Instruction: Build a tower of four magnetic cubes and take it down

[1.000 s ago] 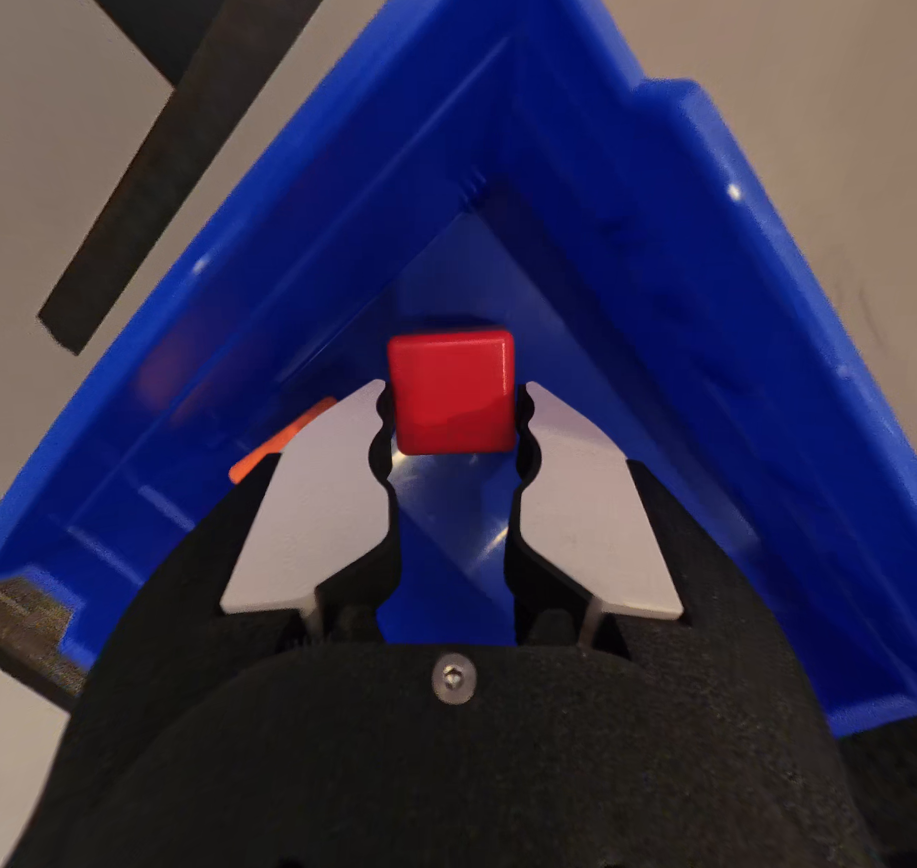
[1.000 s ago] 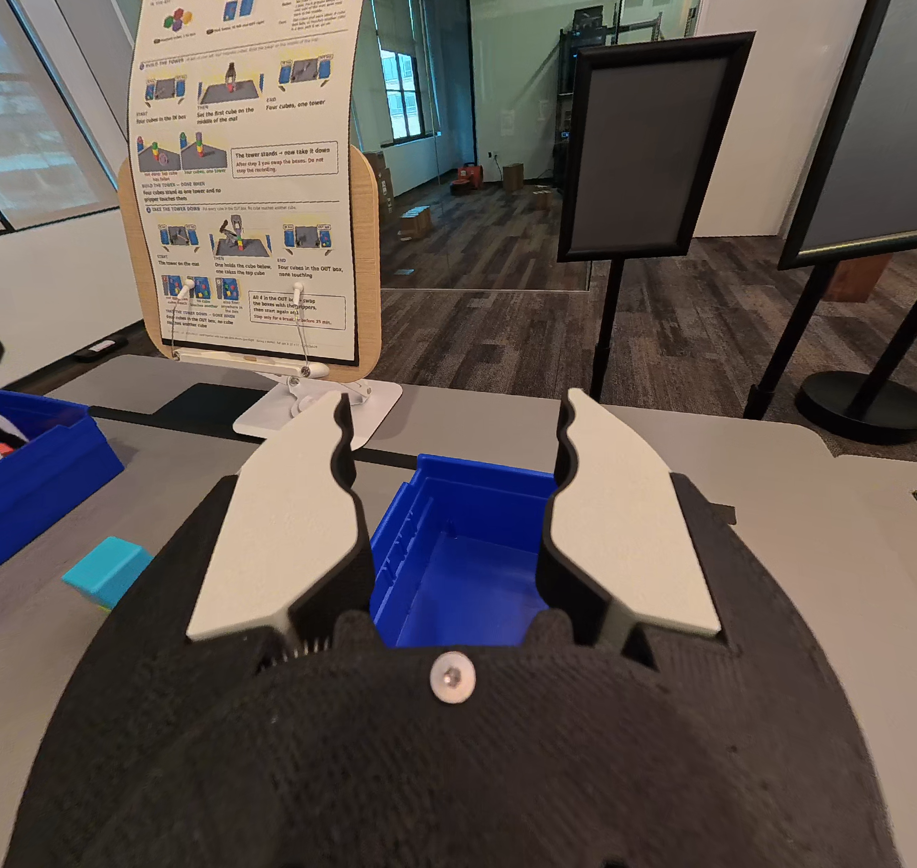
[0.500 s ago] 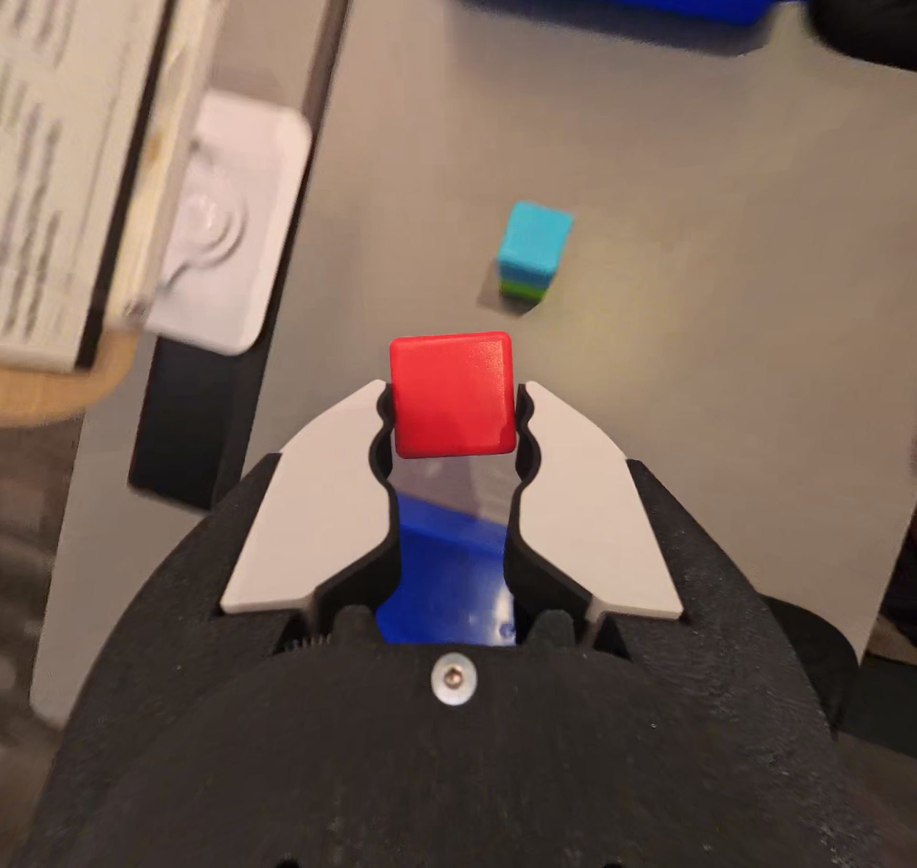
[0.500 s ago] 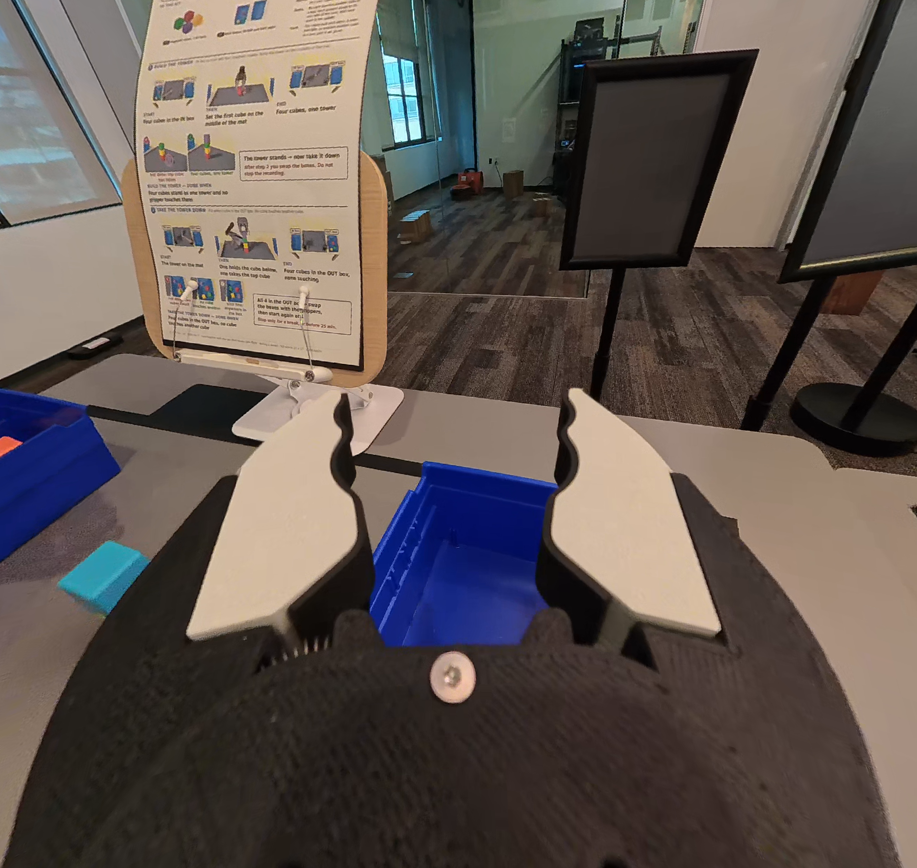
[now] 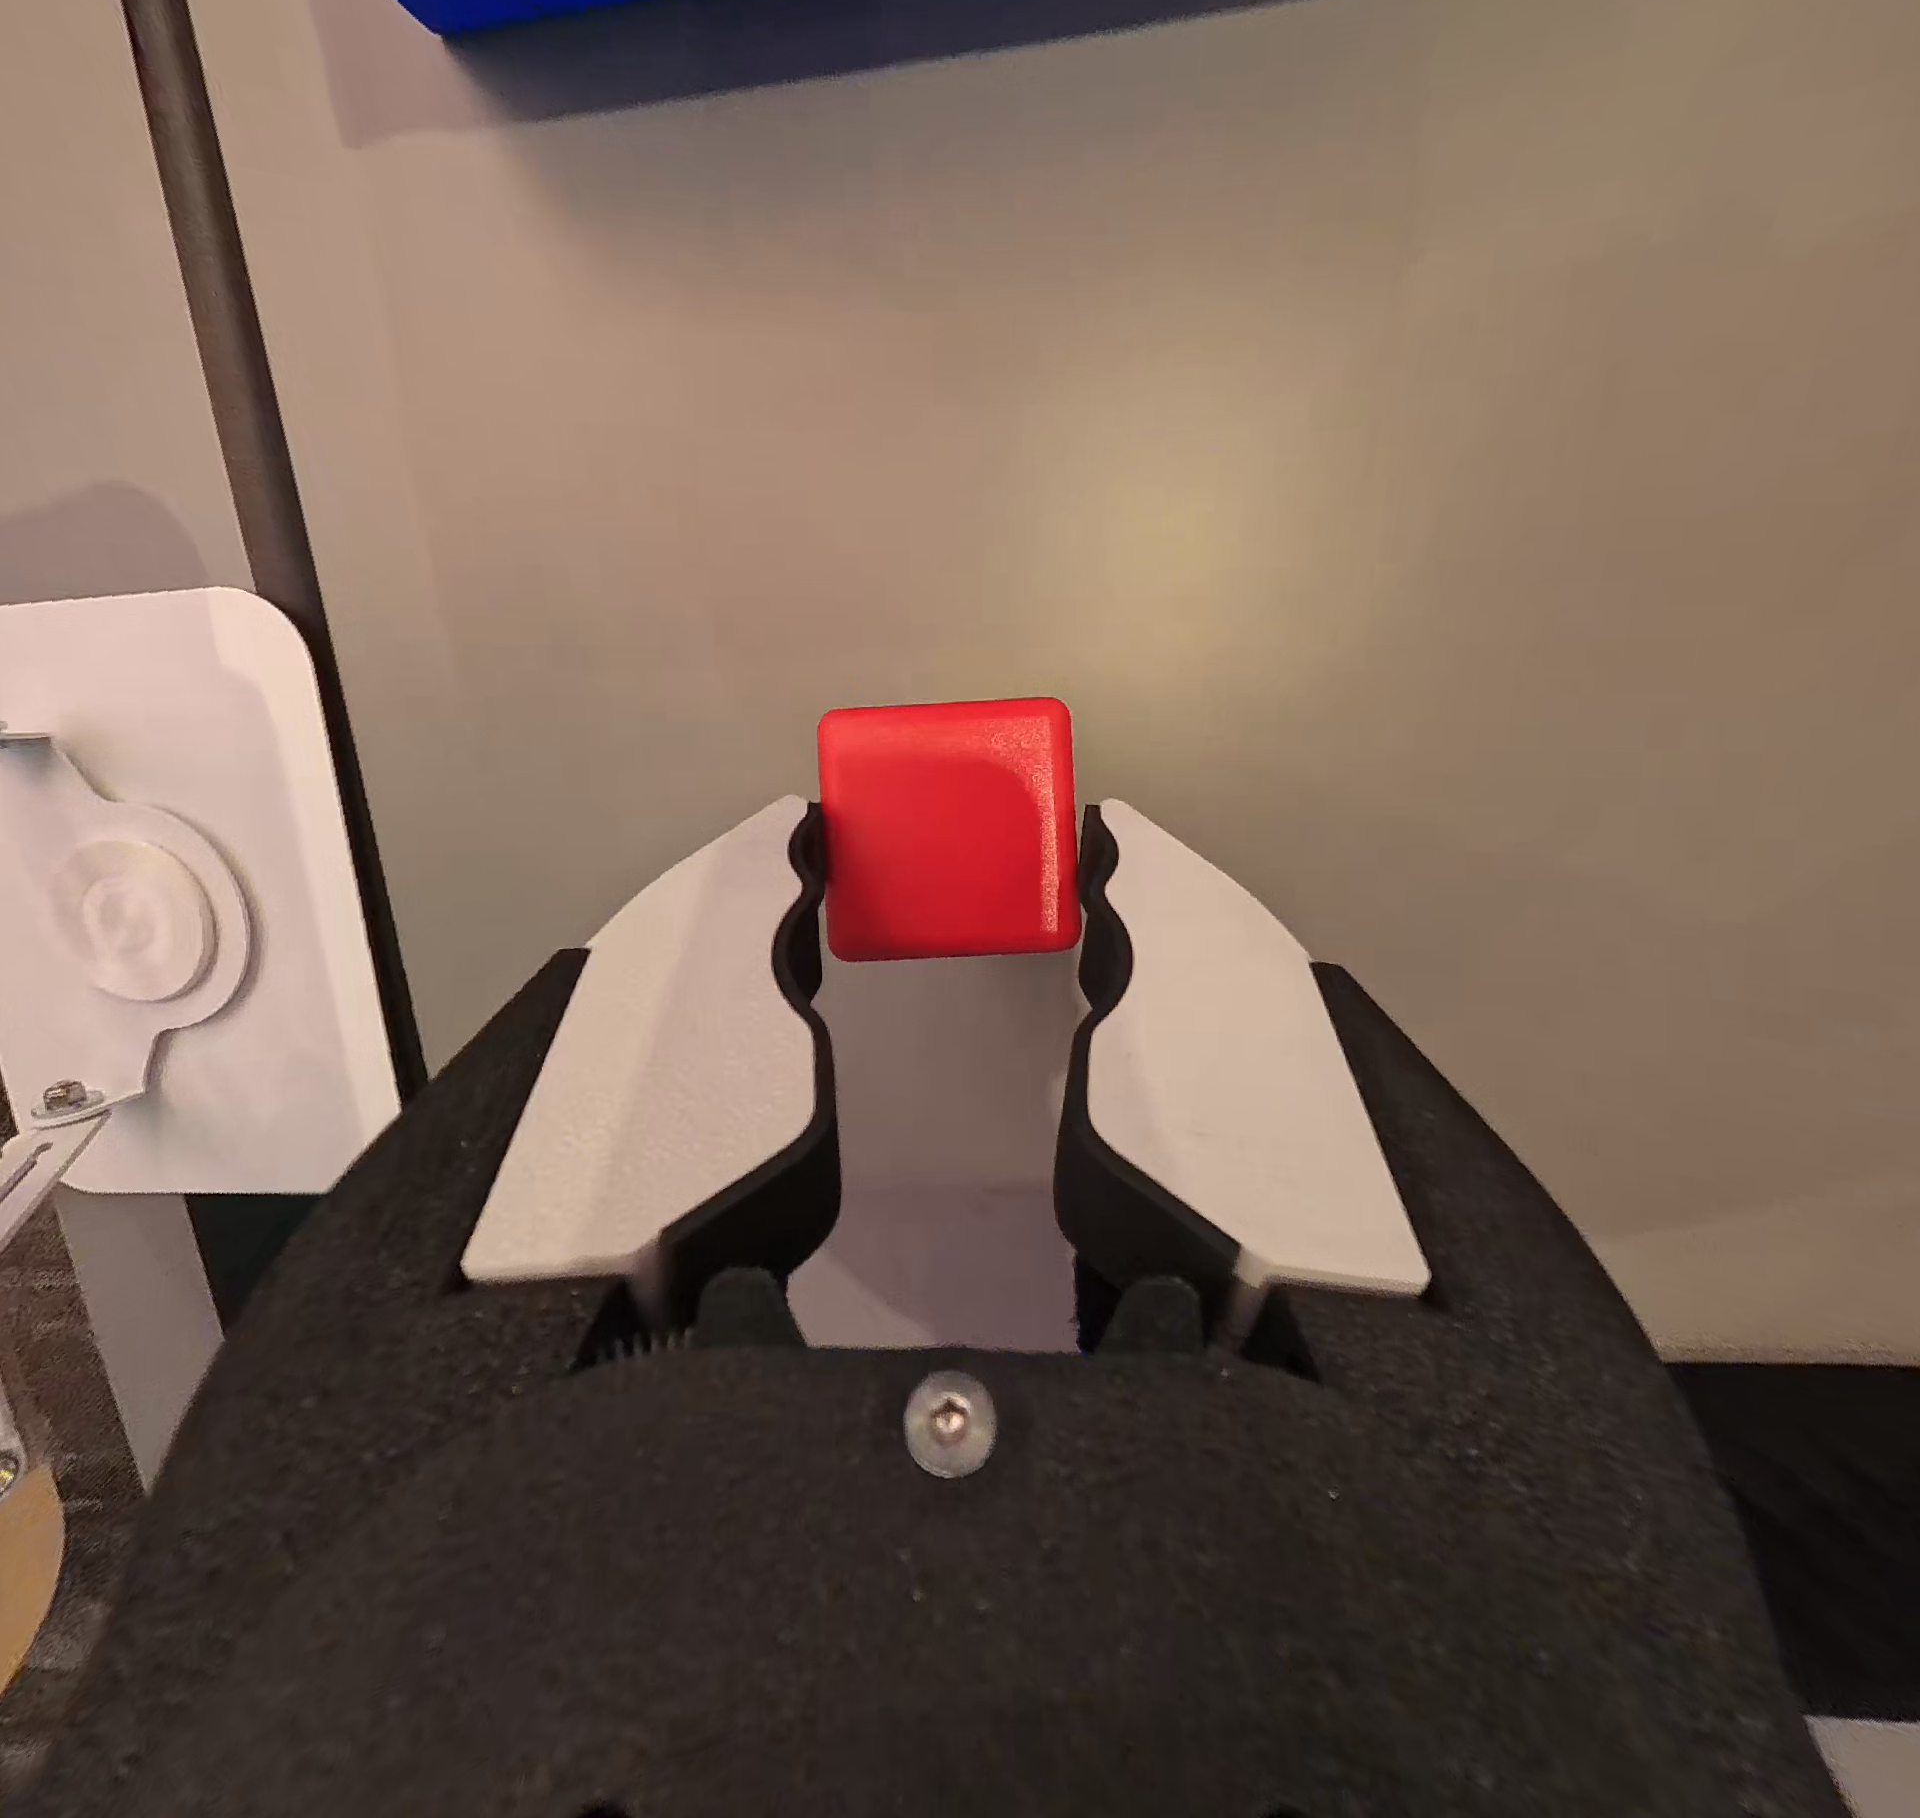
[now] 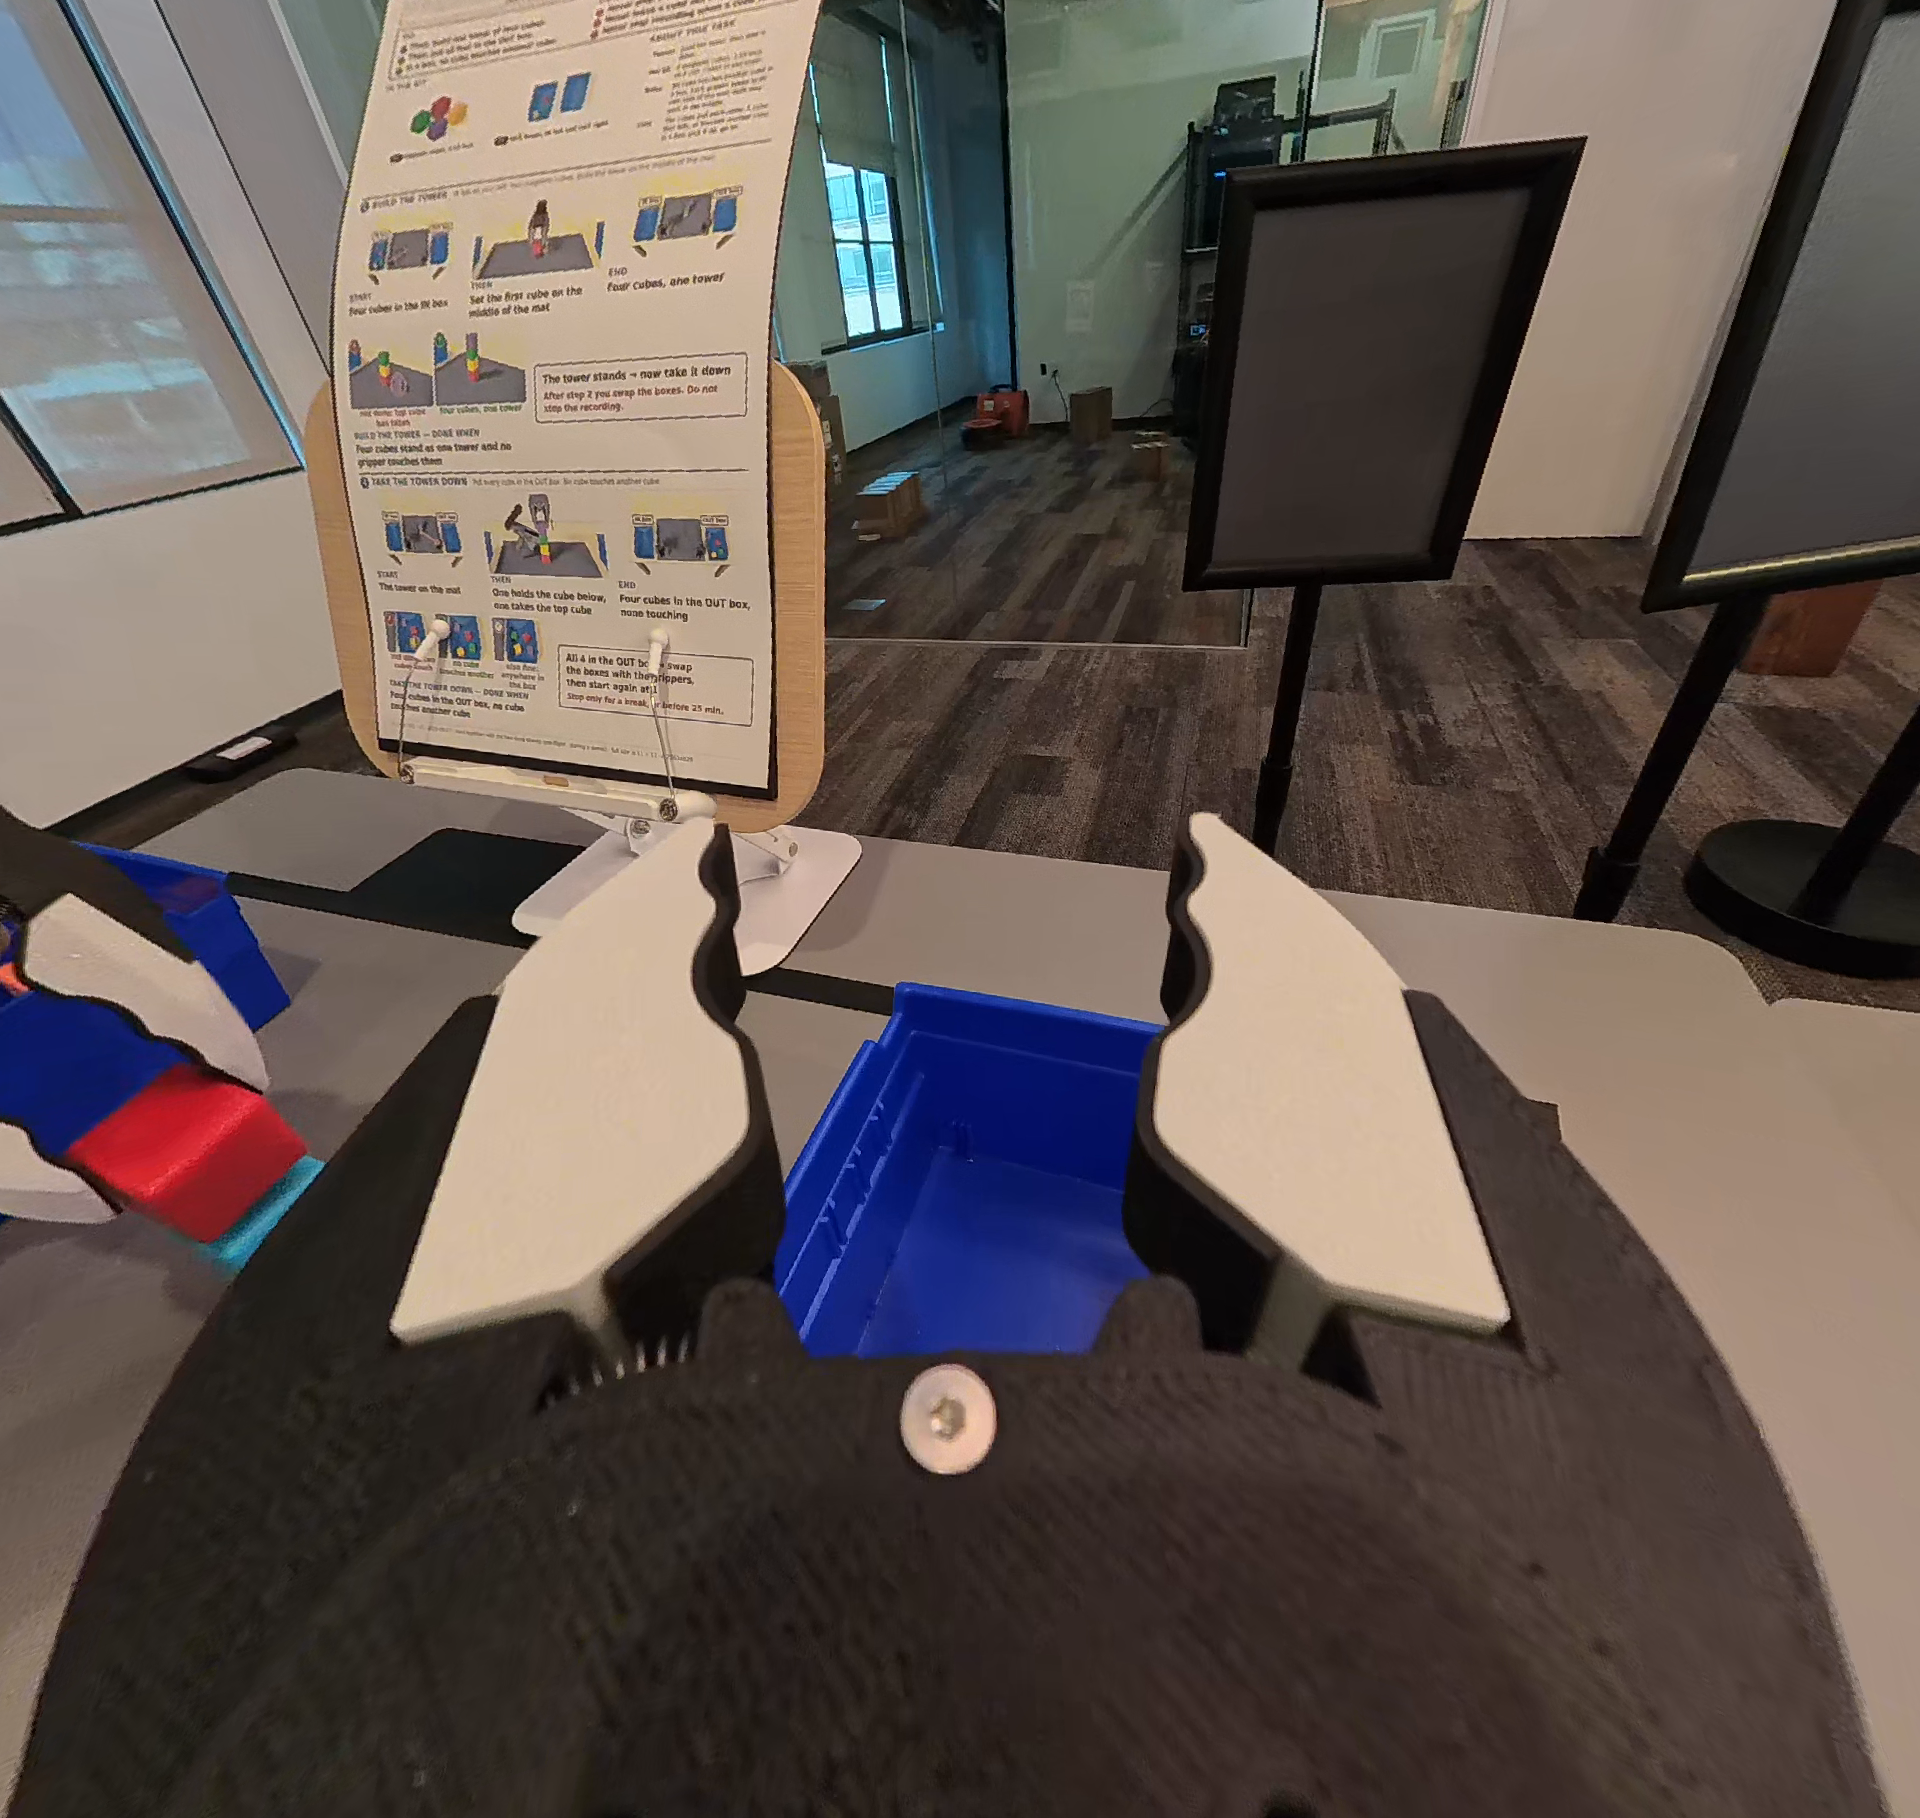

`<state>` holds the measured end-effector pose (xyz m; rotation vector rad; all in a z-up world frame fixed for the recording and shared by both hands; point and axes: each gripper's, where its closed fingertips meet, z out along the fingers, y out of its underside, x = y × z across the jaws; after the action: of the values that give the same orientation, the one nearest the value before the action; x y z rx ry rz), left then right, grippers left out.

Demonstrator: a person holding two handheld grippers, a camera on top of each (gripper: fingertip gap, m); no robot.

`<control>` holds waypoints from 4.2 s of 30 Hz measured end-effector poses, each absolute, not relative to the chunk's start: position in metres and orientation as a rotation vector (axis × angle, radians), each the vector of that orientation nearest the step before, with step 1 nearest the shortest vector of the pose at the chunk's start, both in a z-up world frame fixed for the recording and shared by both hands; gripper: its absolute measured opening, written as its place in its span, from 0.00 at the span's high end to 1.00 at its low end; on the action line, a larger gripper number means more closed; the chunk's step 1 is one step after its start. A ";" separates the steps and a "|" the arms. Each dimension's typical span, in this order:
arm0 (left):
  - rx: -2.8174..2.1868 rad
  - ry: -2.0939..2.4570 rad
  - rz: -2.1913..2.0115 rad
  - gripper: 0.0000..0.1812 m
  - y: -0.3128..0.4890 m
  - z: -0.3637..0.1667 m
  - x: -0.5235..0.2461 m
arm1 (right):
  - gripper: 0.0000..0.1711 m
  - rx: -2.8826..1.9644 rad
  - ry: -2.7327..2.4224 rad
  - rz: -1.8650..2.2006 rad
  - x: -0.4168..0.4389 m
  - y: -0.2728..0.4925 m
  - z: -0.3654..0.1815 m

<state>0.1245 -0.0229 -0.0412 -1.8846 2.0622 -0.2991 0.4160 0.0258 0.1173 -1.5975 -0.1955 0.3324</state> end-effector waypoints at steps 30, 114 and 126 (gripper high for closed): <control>-1.852 1.909 -0.431 0.65 -0.022 -0.025 0.120 | 0.53 -1.616 -0.215 0.332 0.410 0.029 0.113; -1.993 2.002 -0.064 0.73 -0.020 -0.018 0.117 | 0.53 -1.596 -0.243 0.353 0.407 0.027 0.116; -1.939 1.997 -0.091 0.73 -0.015 -0.017 0.120 | 0.53 -1.606 -0.243 0.352 0.407 0.029 0.113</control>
<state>0.1200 -0.0146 -0.0169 -1.9385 1.9974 -0.0907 0.4067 0.0293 0.1128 -1.6063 -0.2429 0.3518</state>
